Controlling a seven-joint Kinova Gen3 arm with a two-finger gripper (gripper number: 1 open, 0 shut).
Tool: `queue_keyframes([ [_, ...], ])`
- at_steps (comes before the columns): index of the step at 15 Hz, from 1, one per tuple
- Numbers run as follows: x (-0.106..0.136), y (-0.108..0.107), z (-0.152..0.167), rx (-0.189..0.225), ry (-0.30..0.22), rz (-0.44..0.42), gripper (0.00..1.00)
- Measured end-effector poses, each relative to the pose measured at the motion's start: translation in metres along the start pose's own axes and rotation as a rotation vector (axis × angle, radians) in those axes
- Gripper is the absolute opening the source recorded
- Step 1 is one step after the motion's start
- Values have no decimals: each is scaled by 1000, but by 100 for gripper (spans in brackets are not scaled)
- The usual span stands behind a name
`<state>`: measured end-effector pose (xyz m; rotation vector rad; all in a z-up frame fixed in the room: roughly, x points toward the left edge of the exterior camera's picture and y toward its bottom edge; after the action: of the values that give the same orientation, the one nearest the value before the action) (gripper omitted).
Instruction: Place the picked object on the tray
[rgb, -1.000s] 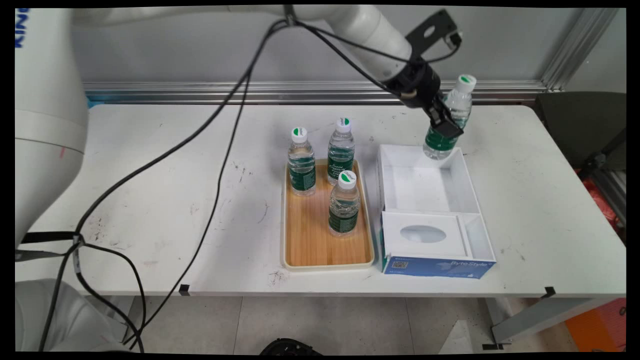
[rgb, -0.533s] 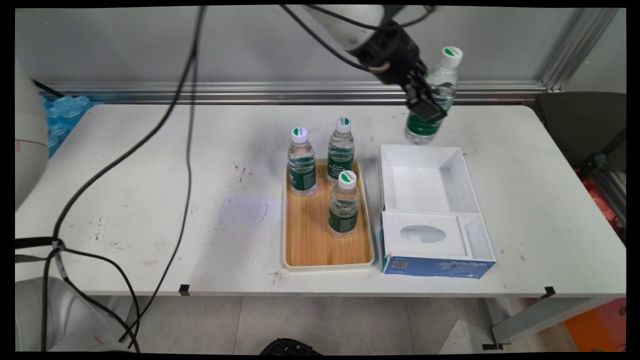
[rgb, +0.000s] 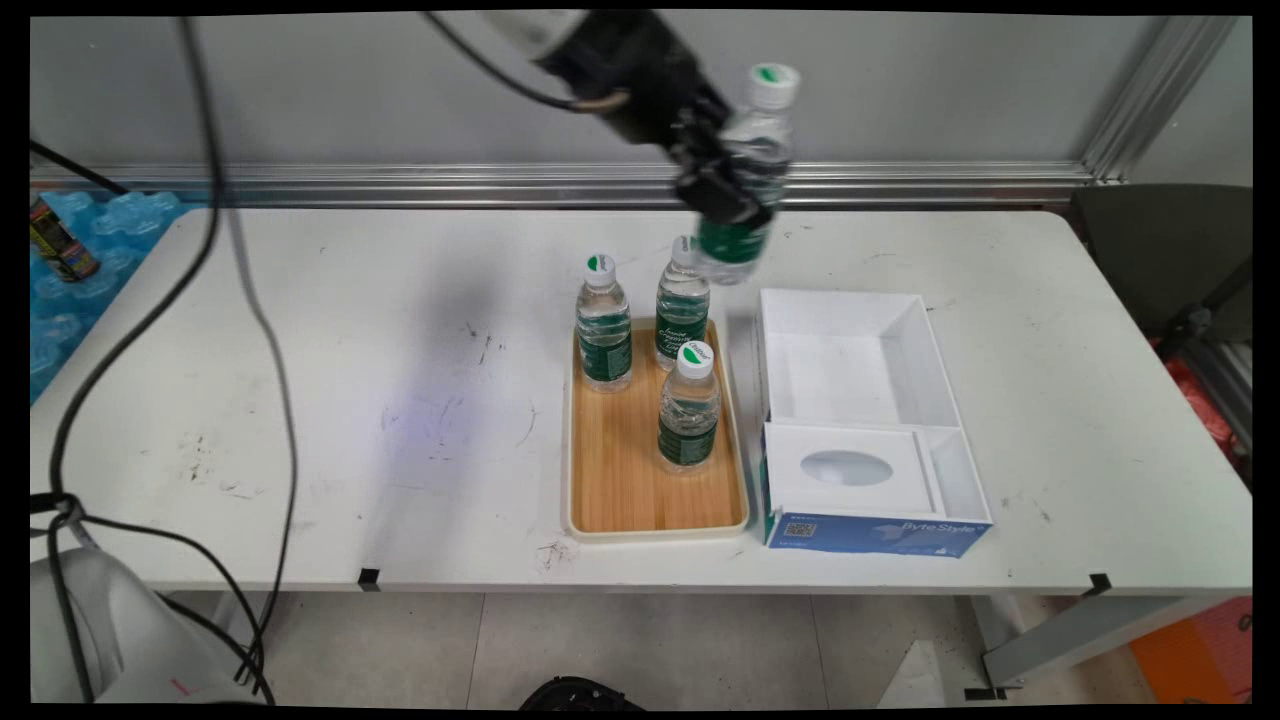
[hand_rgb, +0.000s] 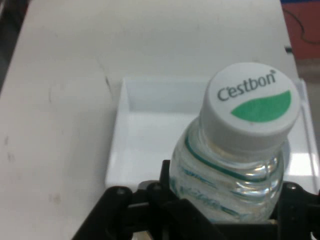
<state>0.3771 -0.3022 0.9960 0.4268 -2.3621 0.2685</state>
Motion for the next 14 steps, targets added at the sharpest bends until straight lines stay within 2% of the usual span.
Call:
queue_keyframes([
  [4,-40,15,-50,-11,-54,-31,0],
  [7,-63,22,-70,-21,-79,-39,0],
  [10,-87,29,-80,-31,-97,-36,0],
  [14,-117,36,-70,-45,-102,-16,0],
])
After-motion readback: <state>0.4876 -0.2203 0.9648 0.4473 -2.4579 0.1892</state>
